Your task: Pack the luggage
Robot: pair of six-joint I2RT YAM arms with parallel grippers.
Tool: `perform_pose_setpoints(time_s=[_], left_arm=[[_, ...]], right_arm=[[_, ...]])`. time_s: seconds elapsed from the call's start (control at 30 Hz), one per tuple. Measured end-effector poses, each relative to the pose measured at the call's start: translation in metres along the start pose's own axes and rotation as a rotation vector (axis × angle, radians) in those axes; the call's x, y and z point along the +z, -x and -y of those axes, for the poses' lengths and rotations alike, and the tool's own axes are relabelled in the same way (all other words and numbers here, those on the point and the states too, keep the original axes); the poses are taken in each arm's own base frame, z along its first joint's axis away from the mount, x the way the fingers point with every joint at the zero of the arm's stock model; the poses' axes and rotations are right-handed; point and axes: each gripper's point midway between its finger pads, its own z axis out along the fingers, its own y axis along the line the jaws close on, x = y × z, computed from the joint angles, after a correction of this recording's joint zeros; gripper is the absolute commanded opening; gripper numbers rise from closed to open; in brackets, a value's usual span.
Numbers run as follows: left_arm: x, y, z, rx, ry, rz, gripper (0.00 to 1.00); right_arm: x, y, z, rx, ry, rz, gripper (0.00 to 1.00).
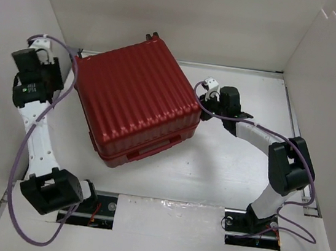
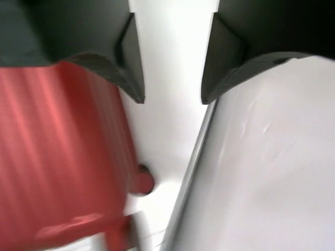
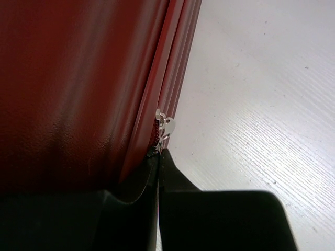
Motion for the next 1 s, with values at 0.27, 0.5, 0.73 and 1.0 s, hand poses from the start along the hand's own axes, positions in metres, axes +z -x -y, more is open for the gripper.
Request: perform_pose_setpoints(time_s=[0.27, 0.5, 0.73, 1.0], left_arm=[[0.048, -0.085, -0.039, -0.125, 0.067, -0.168, 0.35], [0.133, -0.142, 0.032, -0.001, -0.052, -0.317, 0.31], [0.139, -0.124, 0.101, 0.142, -0.116, -0.257, 0.32], [0.127, -0.12, 0.171, 0.229, -0.33, -0.231, 0.32]], right_arm=[[0.001, 0.001, -0.001, 0.022, -0.019, 0.018, 0.0], [-0.01, -0.004, -0.004, 0.067, -0.092, 0.067, 0.0], [-0.069, -0.032, -0.02, 0.117, -0.205, 0.106, 0.0], [-0.111, -0.056, -0.015, 0.128, -0.309, 0.077, 0.0]])
